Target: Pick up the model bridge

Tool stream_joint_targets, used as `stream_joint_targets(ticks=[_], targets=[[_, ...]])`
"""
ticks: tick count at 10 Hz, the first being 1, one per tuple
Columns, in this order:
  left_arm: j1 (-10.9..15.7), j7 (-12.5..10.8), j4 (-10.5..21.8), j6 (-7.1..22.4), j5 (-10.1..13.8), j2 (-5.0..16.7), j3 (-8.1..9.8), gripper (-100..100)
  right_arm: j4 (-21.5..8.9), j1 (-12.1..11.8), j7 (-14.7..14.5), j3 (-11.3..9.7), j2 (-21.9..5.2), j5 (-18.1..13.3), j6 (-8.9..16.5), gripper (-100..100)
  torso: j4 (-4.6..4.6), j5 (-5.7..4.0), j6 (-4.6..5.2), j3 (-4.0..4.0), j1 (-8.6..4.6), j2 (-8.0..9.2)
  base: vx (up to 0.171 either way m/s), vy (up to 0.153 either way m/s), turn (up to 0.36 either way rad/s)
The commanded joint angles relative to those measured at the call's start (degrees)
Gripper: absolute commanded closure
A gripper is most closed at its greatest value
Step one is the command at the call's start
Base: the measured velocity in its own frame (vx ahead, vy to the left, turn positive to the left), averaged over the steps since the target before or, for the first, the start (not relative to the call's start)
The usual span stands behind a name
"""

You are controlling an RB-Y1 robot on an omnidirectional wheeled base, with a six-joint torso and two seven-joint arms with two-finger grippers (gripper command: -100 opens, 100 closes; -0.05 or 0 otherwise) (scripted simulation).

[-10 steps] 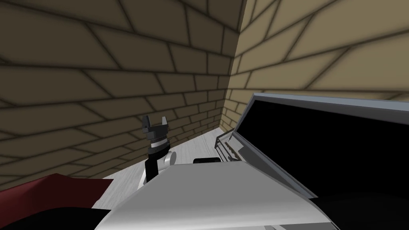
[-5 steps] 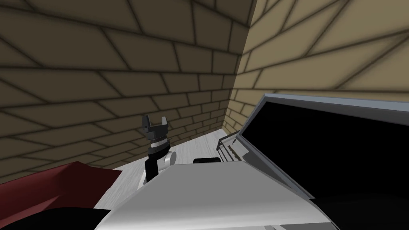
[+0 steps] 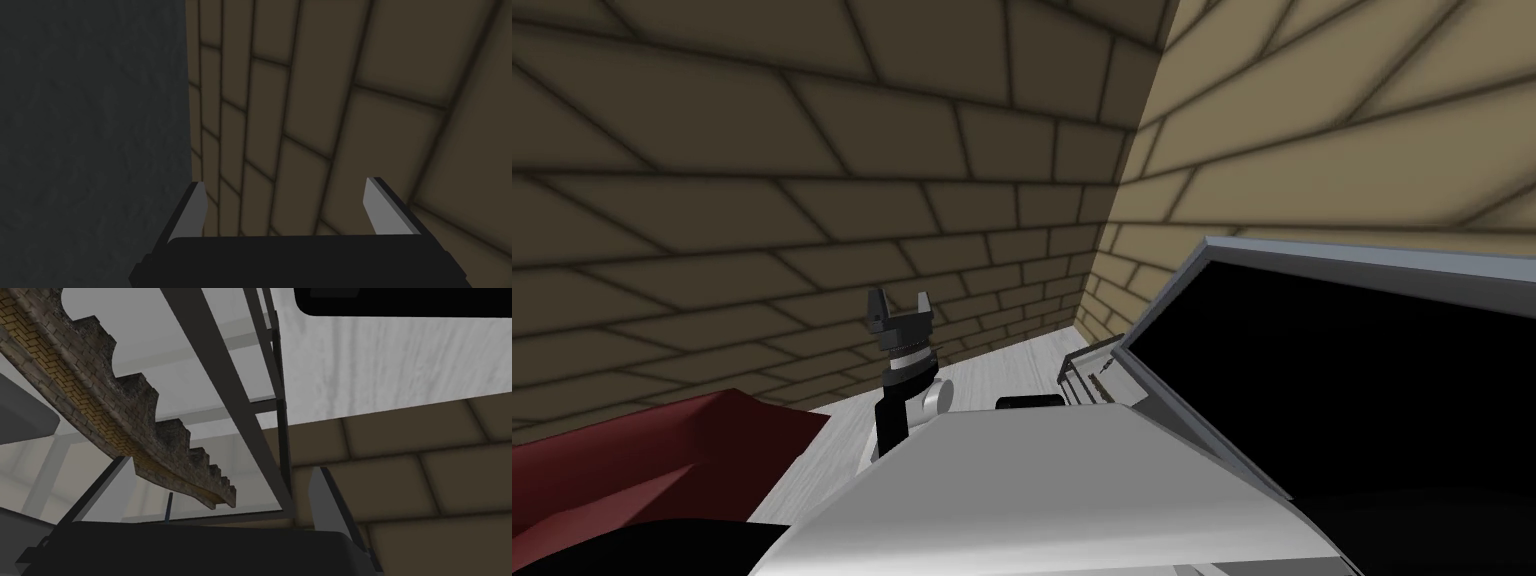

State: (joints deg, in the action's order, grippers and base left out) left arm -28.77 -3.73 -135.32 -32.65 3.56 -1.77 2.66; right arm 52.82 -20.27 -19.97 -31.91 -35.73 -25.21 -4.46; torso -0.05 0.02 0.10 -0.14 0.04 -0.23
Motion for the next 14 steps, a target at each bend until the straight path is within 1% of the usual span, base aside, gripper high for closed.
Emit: stream_joint_targets(ticks=[1, 3, 4, 7, 8, 9, 10, 11, 12, 13, 14], targets=[[0.0, 0.0, 0.0, 0.0, 0.0, 0.0, 0.00, 0, -2.6, 0.7, 0.0, -2.1, -0.9, -1.8, 1.1, -100, 0.00, 0.00, 0.00, 0.00, 0.00, 0.00, 0.091, -0.010, 0.175], [0.0, 0.0, 0.0, 0.0, 0.0, 0.0, 0.00, 0, -6.3, 1.7, -0.2, -4.2, -1.4, -4.1, 1.8, -100, -0.02, 0.00, 0.01, -0.04, -0.02, -0.07, 0.087, -0.016, 0.141], [0.0, 0.0, 0.0, 0.0, 0.0, 0.0, 0.00, 0, -6.3, 1.7, -0.2, -4.2, -1.4, -4.1, 1.8, -100, -0.01, 0.00, 0.01, -0.03, -0.04, -0.05, 0.053, -0.017, 0.029], [0.0, 0.0, 0.0, 0.0, 0.0, 0.0, 0.00, 0, -10.4, 2.8, -0.4, -6.8, -1.8, -6.7, 2.5, -100, 0.01, 0.00, 0.01, 0.01, 0.01, 0.02, 0.061, -0.010, 0.092], [0.0, 0.0, 0.0, 0.0, 0.0, 0.0, 0.00, 0, -12.0, 3.2, -0.5, -7.9, -1.9, -7.7, 2.8, -100, 0.00, 0.01, 0.01, 0.01, -0.01, 0.02, 0.064, -0.006, 0.135], [0.0, 0.0, 0.0, 0.0, 0.0, 0.0, 0.00, 0, -12.0, 3.2, -0.5, -7.9, -1.9, -7.7, 2.8, -100, 0.00, 0.00, 0.01, 0.01, 0.02, 0.02, 0.046, -0.005, 0.043], [0.0, 0.0, 0.0, 0.0, 0.0, 0.0, 0.00, 0, -12.6, 3.3, -1.0, -7.1, -1.6, -7.8, 2.0, -100, 0.01, 0.01, 0.04, 0.04, 0.03, 0.08, 0.016, -0.003, -0.001], [0.0, 0.0, 0.0, 0.0, 0.0, 0.0, 0.00, 0, -12.5, 3.3, -0.8, -7.3, -1.7, -7.8, 2.2, 0, 0.03, 0.01, 0.04, 0.10, 0.05, 0.18, 0.000, 0.000, 0.000], [0.0, 0.0, 0.0, 0.0, 0.0, 0.0, 0.00, 0, -13.0, 3.6, -1.7, -7.0, -0.8, -5.3, 3.1, -100, 0.04, 0.01, 0.04, 0.13, 0.06, 0.24, -0.046, -0.020, 0.316], [0.0, 0.0, 0.0, 0.0, 0.0, 0.0, -0.01, 0, -13.5, 3.9, -2.5, -6.6, 0.1, -3.6, 4.0, -100, 0.08, 0.01, -0.03, 0.21, 0.00, 0.38, -0.140, -0.058, 0.468], [0.0, 0.0, 0.0, 0.0, 0.0, 0.0, 0.00, 0, -13.5, 3.9, -2.5, -6.6, 0.1, -2.7, 4.0, -100, 0.14, -0.02, -0.02, 0.37, -0.12, 0.68, -0.118, -0.071, 0.128]])
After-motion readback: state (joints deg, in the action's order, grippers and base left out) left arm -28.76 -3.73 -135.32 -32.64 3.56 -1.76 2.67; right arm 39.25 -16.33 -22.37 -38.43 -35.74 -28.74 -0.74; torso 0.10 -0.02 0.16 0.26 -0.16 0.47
